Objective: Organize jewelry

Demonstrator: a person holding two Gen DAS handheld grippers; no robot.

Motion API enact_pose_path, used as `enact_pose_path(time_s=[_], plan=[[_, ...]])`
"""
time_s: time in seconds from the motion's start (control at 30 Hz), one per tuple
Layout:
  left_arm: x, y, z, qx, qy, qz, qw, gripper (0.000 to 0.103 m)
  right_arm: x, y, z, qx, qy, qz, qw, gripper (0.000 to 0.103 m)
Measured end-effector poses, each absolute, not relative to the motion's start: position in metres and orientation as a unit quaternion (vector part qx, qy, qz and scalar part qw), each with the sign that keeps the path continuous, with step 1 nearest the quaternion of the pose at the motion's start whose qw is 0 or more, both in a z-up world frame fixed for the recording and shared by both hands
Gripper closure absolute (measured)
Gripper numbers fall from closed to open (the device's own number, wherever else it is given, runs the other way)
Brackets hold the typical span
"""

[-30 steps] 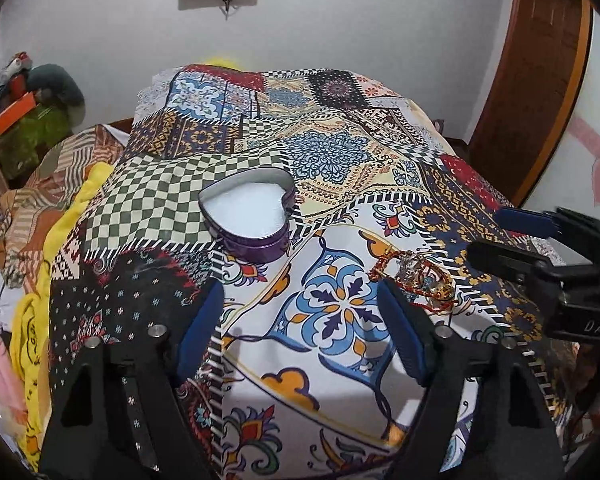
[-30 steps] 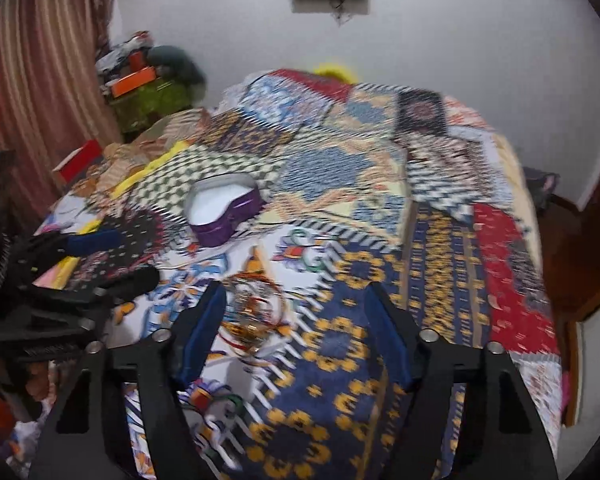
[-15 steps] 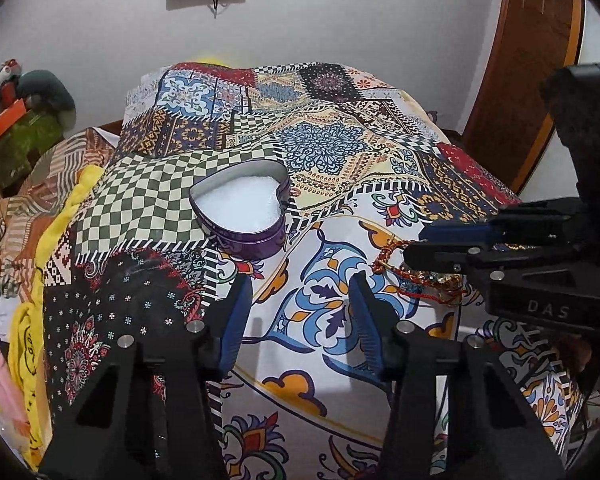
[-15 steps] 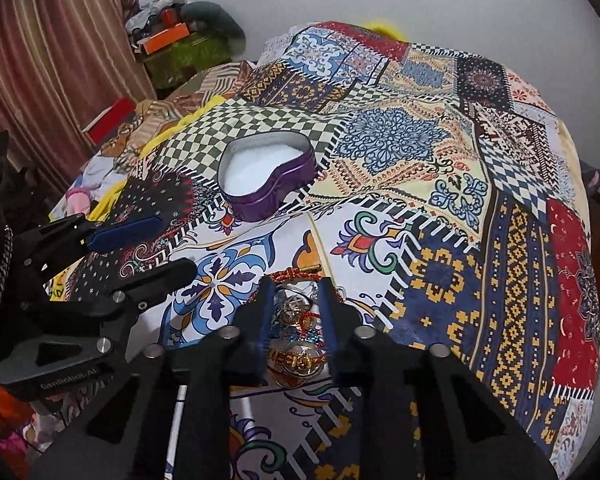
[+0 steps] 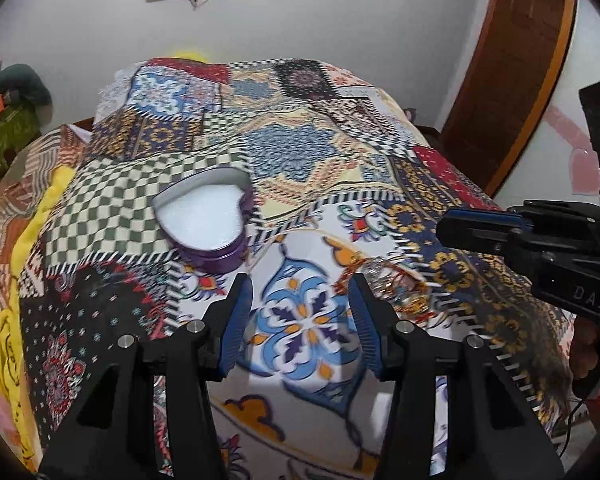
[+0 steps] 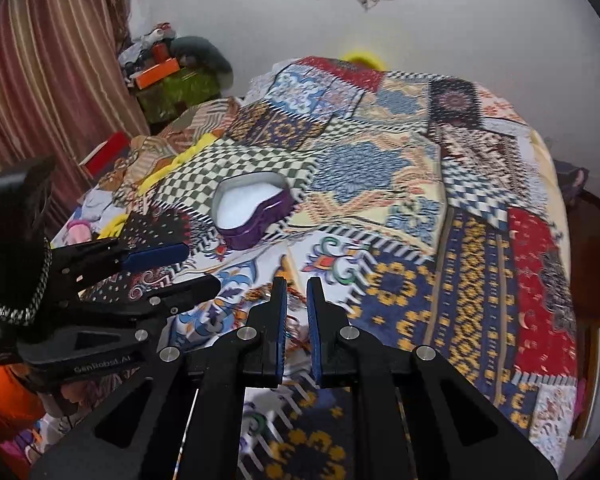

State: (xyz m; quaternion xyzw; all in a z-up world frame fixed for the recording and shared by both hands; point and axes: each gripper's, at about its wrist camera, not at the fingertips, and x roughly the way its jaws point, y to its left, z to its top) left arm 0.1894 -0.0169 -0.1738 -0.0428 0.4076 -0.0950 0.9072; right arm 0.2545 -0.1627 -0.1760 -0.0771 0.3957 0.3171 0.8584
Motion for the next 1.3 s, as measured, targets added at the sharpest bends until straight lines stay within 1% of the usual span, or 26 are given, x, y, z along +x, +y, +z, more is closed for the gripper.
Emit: enact_pose_path(time_s=[0.07,0.1,0.13,0.17,0.2,0.23,0.27,0.33,0.47,0.5,0.53,0.7,0.97,1.1,1.3], plan=[[0.191,-0.023,-0.17,-0.038,0.405,-0.106,0.907,0.058,0.252,-0.167,-0.176,-0.09,0.392,0.301,0.865,0.093],[0.193,-0.027,-0.168,-0.033,0.403,-0.113,0.907,0.062,0.251,-0.169,-0.177,-0.097,0.391,0.294,0.867,0.089],[0.195,-0.031,-0.168,-0.029,0.403,-0.118,0.907,0.066,0.25,-0.171,-0.179,-0.099,0.393,0.29,0.867,0.081],[0.197,-0.035,-0.167,-0.026,0.405,-0.125,0.906,0.067,0.249,-0.173,-0.179,-0.098,0.394,0.289,0.867,0.076],[0.2,-0.039,-0.168,-0.025,0.407,-0.13,0.904,0.069,0.248,-0.176,-0.18,-0.095,0.394,0.288,0.868,0.066],[0.202,-0.041,-0.169,-0.026,0.41,-0.134,0.902,0.069,0.247,-0.179,-0.181,-0.092,0.394,0.288,0.868,0.059],[0.205,-0.045,-0.171,-0.028,0.414,-0.142,0.899,0.07,0.247,-0.181,-0.181,-0.091,0.393,0.286,0.869,0.058],[0.21,-0.051,-0.176,-0.03,0.422,-0.152,0.893,0.073,0.247,-0.183,-0.183,-0.089,0.393,0.284,0.87,0.058],[0.218,-0.058,-0.182,-0.035,0.434,-0.16,0.886,0.077,0.248,-0.192,-0.185,-0.083,0.398,0.281,0.869,0.058],[0.22,-0.058,-0.183,-0.037,0.437,-0.163,0.884,0.081,0.248,-0.193,-0.187,-0.082,0.399,0.28,0.869,0.058],[0.221,-0.058,-0.185,-0.039,0.439,-0.167,0.882,0.083,0.249,-0.195,-0.189,-0.082,0.401,0.279,0.869,0.058],[0.219,-0.057,-0.182,-0.041,0.427,-0.167,0.888,0.083,0.247,-0.199,-0.195,-0.079,0.408,0.278,0.866,0.058],[0.201,-0.032,-0.15,-0.058,0.381,-0.155,0.91,0.083,0.248,-0.19,-0.193,-0.079,0.412,0.295,0.859,0.058],[0.195,-0.016,-0.148,-0.073,0.383,-0.149,0.909,0.083,0.253,-0.179,-0.194,-0.082,0.419,0.309,0.85,0.058],[0.186,0.002,-0.161,-0.105,0.402,-0.156,0.896,0.083,0.25,-0.167,-0.202,-0.093,0.429,0.319,0.84,0.058]])
